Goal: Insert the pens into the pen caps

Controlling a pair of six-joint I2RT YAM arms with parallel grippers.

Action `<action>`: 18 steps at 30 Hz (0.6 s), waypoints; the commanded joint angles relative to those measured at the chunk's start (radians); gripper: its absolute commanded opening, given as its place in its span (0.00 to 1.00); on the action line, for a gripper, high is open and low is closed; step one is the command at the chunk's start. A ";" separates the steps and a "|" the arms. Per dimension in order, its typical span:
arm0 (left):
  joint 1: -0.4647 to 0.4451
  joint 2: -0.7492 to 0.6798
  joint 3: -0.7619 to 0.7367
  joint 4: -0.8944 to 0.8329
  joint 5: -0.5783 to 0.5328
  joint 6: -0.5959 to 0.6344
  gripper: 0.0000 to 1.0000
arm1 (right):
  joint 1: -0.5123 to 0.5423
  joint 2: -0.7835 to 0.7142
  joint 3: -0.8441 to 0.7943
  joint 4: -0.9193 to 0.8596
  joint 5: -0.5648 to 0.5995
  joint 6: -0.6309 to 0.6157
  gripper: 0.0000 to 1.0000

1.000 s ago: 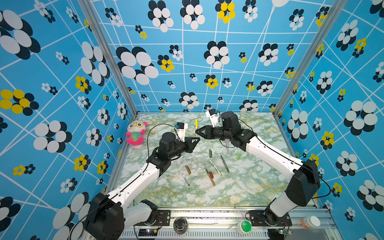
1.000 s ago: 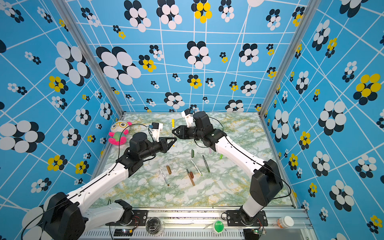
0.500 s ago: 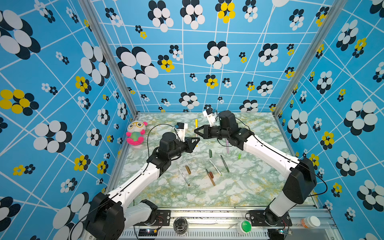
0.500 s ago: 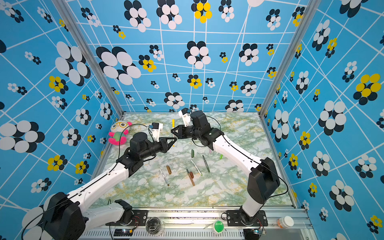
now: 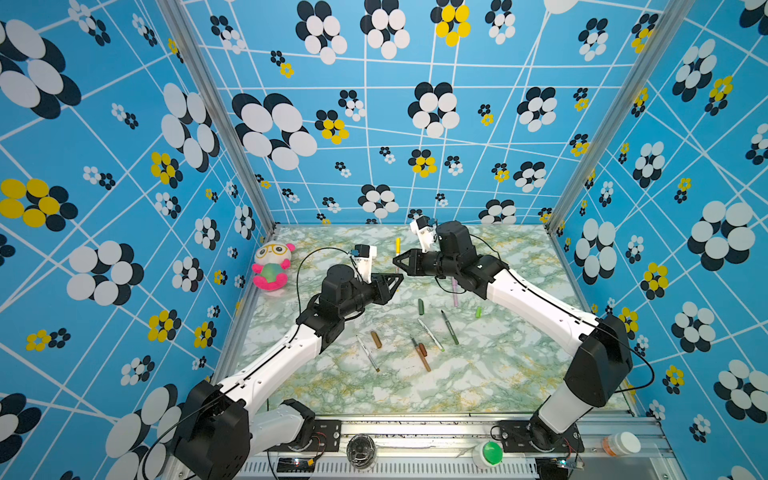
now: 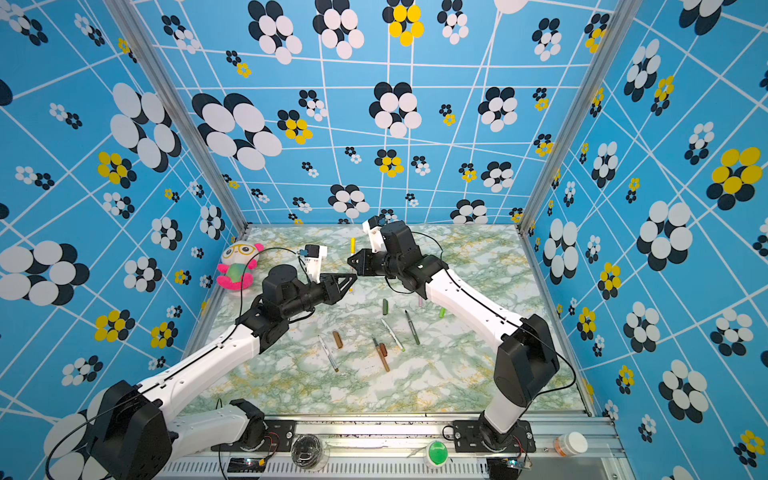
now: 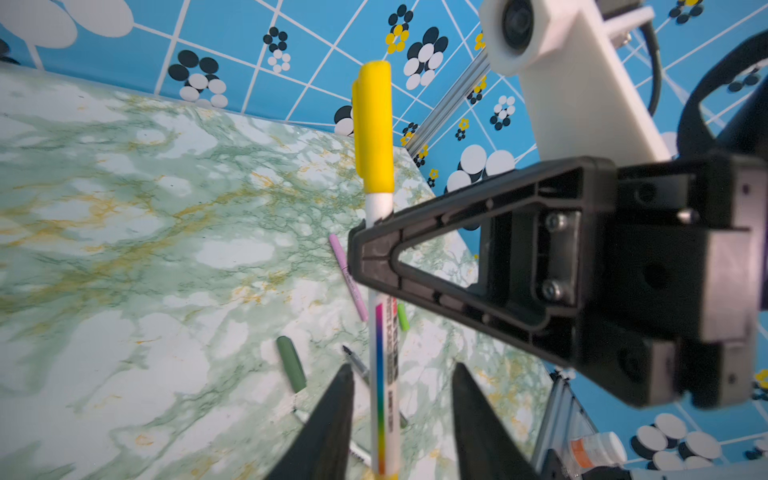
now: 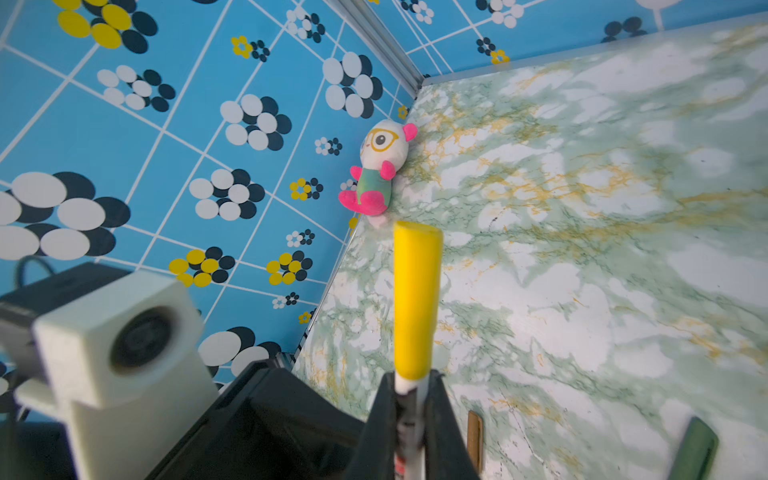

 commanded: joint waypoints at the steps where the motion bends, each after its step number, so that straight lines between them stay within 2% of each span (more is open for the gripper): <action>1: -0.006 -0.054 -0.035 -0.030 -0.037 0.037 0.55 | -0.043 -0.007 -0.005 -0.087 0.069 0.020 0.02; 3: -0.006 -0.079 -0.052 -0.047 -0.056 0.050 0.60 | -0.064 0.000 -0.003 -0.149 0.091 0.003 0.02; 7: -0.006 -0.115 -0.076 -0.073 -0.087 0.083 0.65 | -0.098 0.041 0.020 -0.300 0.153 -0.065 0.02; 12: -0.005 -0.110 -0.081 -0.077 -0.091 0.096 0.66 | -0.122 0.132 0.080 -0.451 0.240 -0.159 0.02; 18: -0.005 -0.086 -0.073 -0.080 -0.074 0.094 0.66 | -0.133 0.289 0.198 -0.550 0.310 -0.220 0.02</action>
